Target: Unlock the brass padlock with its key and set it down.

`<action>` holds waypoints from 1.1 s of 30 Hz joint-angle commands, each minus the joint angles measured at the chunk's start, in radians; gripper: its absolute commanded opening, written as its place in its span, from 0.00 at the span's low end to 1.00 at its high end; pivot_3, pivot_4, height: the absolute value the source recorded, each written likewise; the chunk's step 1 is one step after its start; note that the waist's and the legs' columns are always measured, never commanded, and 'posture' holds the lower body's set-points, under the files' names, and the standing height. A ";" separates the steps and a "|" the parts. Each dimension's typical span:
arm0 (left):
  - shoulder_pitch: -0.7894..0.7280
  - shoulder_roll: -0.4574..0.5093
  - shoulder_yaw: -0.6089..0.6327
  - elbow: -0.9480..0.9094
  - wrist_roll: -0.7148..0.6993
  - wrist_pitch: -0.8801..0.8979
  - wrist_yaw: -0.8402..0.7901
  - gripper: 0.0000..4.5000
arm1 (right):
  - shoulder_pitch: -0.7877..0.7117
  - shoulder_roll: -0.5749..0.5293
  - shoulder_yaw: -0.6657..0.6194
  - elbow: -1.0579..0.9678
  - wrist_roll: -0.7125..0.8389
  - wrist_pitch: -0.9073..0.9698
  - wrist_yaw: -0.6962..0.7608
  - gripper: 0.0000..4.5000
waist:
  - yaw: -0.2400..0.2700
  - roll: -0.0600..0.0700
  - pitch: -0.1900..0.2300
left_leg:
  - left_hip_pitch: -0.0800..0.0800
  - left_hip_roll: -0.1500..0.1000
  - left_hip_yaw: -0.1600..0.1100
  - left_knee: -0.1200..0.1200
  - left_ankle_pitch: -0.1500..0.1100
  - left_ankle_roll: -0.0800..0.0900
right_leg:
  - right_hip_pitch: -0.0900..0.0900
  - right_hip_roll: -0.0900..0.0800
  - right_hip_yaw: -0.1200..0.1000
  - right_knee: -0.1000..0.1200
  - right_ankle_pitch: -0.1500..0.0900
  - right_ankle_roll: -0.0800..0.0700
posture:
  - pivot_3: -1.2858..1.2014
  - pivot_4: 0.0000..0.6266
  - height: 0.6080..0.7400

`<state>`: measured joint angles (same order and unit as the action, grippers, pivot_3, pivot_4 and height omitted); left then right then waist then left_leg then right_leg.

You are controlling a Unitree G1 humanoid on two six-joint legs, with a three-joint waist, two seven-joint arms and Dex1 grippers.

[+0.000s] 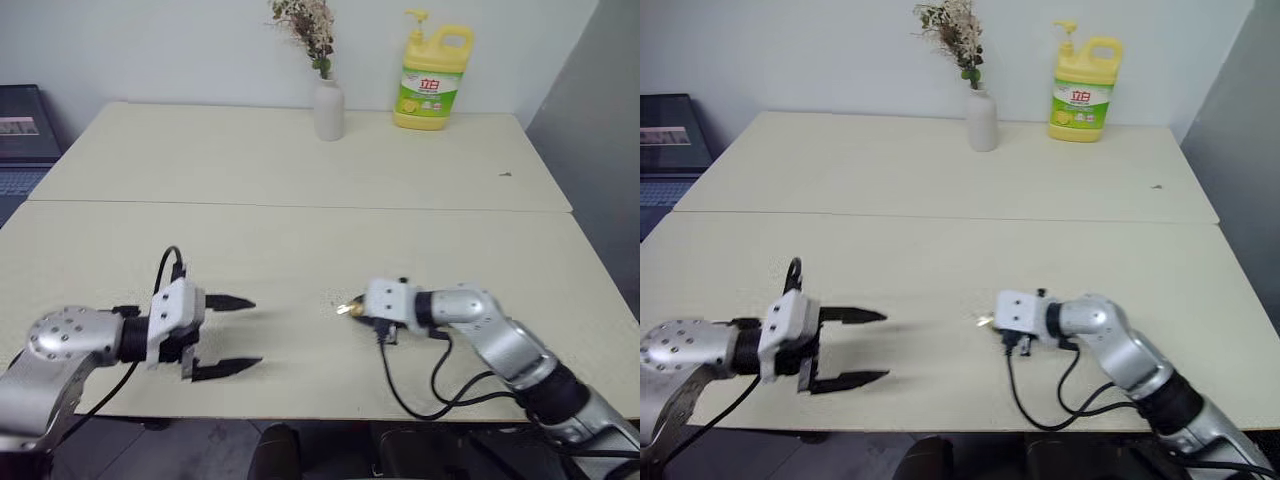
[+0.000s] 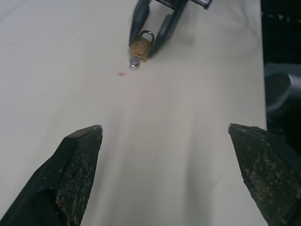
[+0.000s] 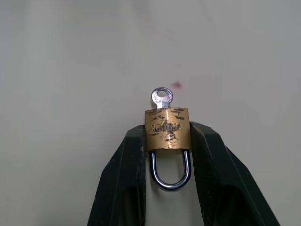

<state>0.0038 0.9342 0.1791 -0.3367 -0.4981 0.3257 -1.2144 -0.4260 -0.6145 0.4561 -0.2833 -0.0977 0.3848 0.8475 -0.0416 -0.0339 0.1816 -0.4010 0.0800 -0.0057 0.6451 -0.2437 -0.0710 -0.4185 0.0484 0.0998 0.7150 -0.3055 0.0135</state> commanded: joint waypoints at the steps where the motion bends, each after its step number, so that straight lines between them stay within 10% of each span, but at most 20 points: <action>1: -0.085 -0.024 -0.032 0.015 -0.021 0.053 0.038 1.00 | 0.004 -0.029 -0.081 -0.094 -0.027 -0.068 -0.038 0.21 | -0.005 0.000 0.000 | 0.000 0.000 0.000 0.000 0.000 0.000 | 0.000 0.000 0.000 0.000 0.000 0.000 | 0.52 0.24 1.00; 14: -0.462 -0.146 -0.109 0.125 -0.149 0.288 0.055 1.00 | 0.058 -0.162 -0.249 -0.091 -0.323 -0.615 -0.355 0.21 | -0.016 0.000 0.000 | 0.000 0.000 -0.001 0.000 0.000 0.000 | 0.000 0.001 0.001 0.000 0.000 -0.001 | 0.52 0.24 1.00; 33: -0.604 -0.185 -0.149 0.071 -0.213 0.438 0.097 1.00 | -0.011 -0.087 -0.245 0.022 -0.265 -0.921 -0.354 0.21 | -0.014 0.000 0.000 | 0.002 -0.001 -0.003 0.001 0.000 0.000 | 0.005 0.001 0.000 0.000 0.001 -0.003 | 0.52 0.24 1.00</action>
<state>-0.5762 0.7521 0.0240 -0.2375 -0.6783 0.7496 -1.1211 -0.4146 -0.7048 0.2251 -0.2478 -0.3862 -0.5141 0.4958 -0.0560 -0.0341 0.1815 -0.3989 0.0795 -0.0087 0.6457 -0.2436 -0.0711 -0.4137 0.0493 0.0992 0.7152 -0.3029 0.0084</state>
